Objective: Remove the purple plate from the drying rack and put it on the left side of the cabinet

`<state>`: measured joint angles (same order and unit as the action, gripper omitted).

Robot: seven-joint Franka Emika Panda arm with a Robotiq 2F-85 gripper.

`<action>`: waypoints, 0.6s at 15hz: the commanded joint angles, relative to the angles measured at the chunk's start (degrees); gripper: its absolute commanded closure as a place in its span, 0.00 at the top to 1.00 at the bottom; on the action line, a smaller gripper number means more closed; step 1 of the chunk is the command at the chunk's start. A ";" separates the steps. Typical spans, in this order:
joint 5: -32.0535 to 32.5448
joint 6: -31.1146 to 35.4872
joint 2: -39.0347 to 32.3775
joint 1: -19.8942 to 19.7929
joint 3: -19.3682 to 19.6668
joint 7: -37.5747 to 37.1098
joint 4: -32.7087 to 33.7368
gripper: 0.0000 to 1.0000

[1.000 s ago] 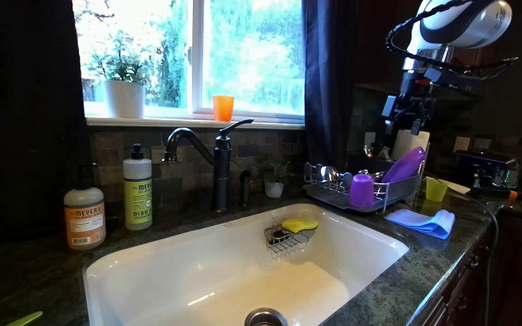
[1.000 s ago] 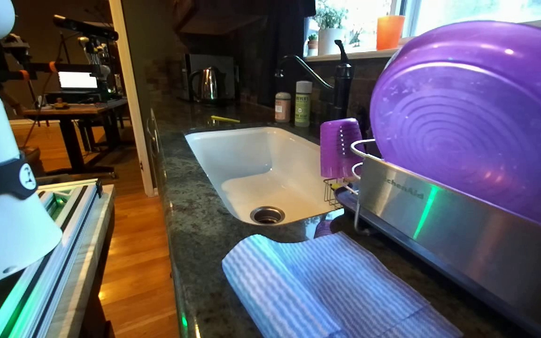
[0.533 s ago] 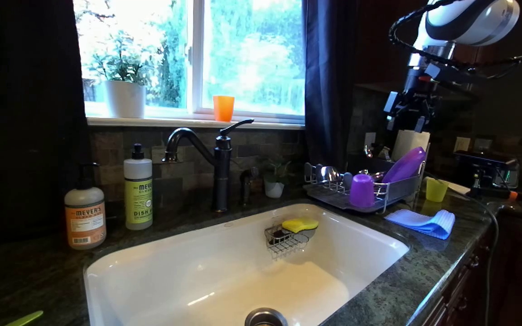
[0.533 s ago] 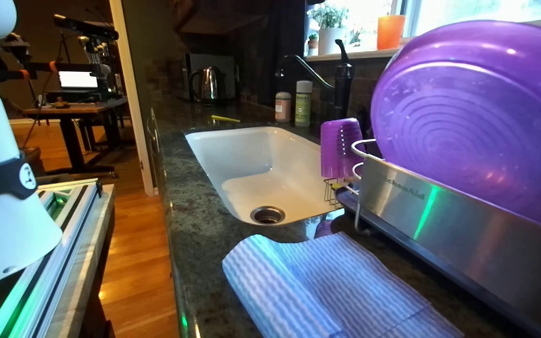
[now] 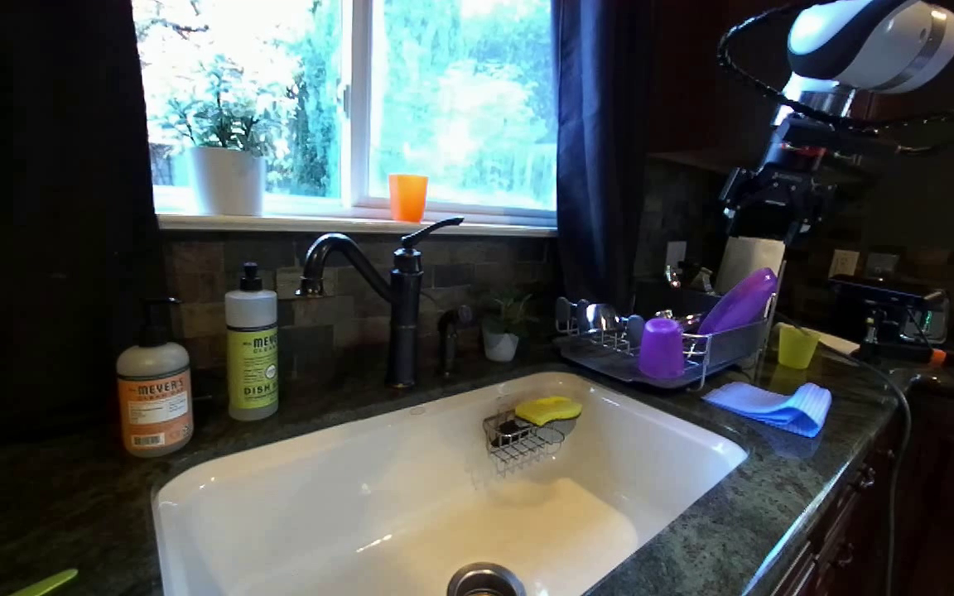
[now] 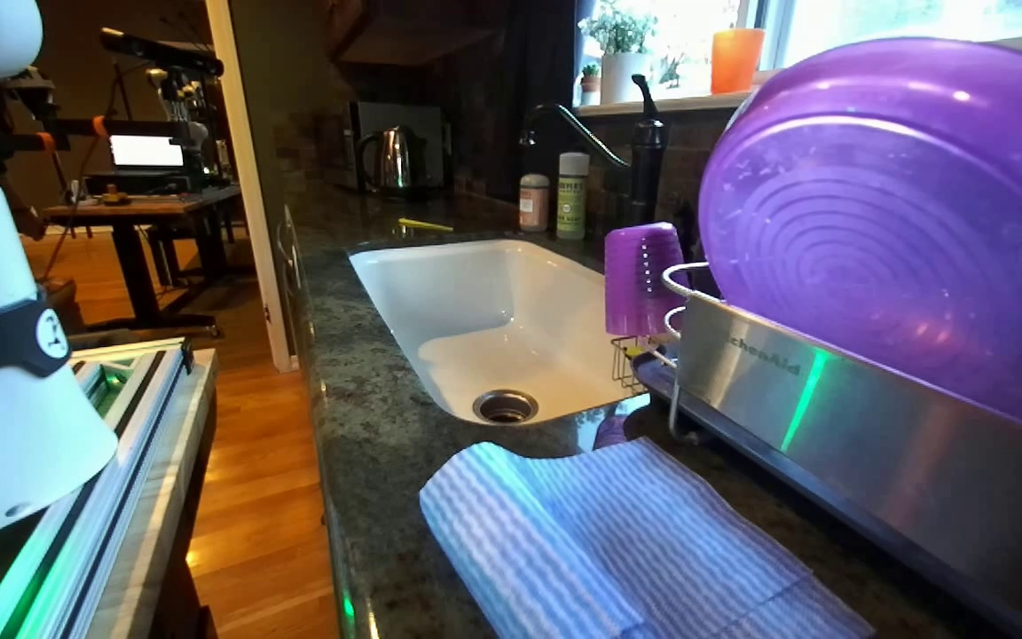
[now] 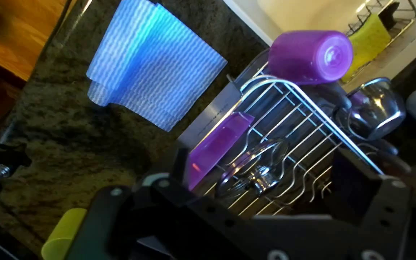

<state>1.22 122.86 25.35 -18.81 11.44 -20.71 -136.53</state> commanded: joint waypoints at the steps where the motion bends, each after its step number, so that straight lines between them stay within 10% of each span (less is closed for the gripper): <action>1: -3.01 0.32 -2.24 -2.29 0.68 -6.62 1.98 1.00; 9: -2.89 1.23 -3.25 -5.17 1.50 -15.15 1.87 1.00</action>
<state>-1.68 124.23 22.13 -24.01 12.92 -35.89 -134.80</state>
